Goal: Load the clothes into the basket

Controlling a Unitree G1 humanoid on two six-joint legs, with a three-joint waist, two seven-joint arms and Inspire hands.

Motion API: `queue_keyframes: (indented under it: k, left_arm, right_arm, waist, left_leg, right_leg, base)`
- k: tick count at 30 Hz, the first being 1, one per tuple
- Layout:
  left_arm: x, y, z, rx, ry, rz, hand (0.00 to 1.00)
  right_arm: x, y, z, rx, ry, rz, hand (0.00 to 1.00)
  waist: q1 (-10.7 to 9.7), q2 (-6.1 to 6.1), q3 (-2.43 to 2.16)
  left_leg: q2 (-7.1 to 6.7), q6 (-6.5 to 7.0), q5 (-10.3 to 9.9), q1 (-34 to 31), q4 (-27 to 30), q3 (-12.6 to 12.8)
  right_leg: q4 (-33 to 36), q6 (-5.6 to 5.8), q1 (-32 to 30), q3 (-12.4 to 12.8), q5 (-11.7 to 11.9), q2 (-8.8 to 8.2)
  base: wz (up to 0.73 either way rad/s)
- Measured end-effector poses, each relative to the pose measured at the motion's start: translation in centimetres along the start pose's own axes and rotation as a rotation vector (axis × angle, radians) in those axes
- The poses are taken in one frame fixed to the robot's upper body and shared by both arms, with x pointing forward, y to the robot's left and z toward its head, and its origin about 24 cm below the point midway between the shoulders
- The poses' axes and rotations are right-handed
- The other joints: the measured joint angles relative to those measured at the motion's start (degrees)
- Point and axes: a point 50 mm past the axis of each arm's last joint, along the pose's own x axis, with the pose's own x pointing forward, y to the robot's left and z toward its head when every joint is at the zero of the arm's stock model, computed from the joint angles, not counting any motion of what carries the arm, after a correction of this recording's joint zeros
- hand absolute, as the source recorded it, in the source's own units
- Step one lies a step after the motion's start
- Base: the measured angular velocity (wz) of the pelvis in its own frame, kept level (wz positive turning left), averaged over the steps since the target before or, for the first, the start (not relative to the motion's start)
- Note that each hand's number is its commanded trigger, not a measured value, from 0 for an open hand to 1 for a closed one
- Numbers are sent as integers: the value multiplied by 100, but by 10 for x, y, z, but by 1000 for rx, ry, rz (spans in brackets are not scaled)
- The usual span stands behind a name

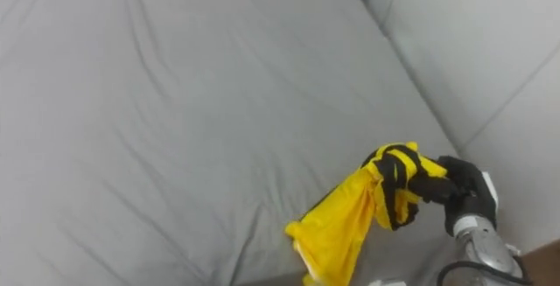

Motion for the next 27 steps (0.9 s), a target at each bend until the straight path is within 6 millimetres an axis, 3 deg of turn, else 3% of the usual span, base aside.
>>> queue_keyframes:
  k: [4,8,14,20,27]
  left_arm:
    - [1,0,4,39,3,4,0]
    - [0,3,1,33,22,12,0]
    - [0,3,-7,31,67,13,0]
    - [-5,14,-26,34,124,38,0]
    - [-6,15,-29,44,149,41,0]
  right_arm:
    - [-8,-7,17,14,-75,-14,100]
    - [-15,-17,23,53,-109,-51,100]
    - [-26,-32,3,4,-32,-90,100]
    - [-33,-40,-2,-23,-10,-106,100]
    - [-38,-44,-7,-26,10,-91,100]
  waist:
    - [-128,9,-3]
    - [-165,-20,-16]
    - [-358,34,5]
    - [-742,57,15]
    - [-820,103,36]
  left_leg:
    - [148,-41,-264,109,-42,255]
    - [215,-76,-344,274,-45,561]
    - [228,-102,-359,453,-38,1044]
    - [227,-120,-370,445,-34,1244]
    - [216,-144,-390,293,18,1279]
  right_leg:
    - [7,-14,-11,219,32,198]
    - [30,-39,46,477,83,292]
    - [76,-29,41,952,81,384]
    - [100,-22,-127,1324,84,468]
    - [309,-3,-453,1709,140,567]
  base:
    - [-27]
    - [-45]
    - [-40]
    - [-37]
    - [-30]
